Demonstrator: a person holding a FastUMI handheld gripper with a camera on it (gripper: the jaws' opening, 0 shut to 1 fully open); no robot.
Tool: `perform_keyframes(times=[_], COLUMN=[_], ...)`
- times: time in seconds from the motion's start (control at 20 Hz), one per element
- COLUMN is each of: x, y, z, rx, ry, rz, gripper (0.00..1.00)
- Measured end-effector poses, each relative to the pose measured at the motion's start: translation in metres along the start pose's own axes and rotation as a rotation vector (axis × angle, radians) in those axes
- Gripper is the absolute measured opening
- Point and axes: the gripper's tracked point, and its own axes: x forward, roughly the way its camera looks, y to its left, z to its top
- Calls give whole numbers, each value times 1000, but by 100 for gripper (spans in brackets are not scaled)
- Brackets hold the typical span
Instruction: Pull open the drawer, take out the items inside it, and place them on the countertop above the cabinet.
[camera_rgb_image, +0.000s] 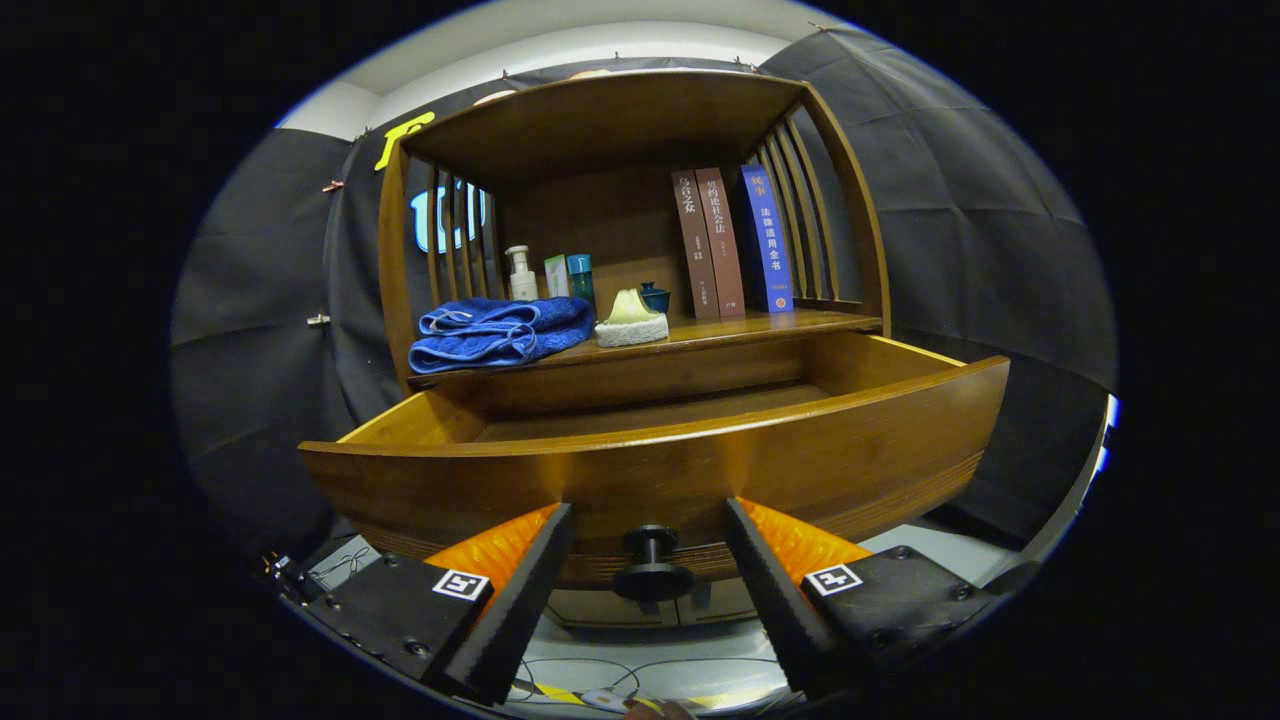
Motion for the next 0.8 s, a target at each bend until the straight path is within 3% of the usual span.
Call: perform_keyframes(times=[0.8], x=[125], y=[-2], z=[24], rx=[22], ry=[0], rz=[-6], gripper=[99])
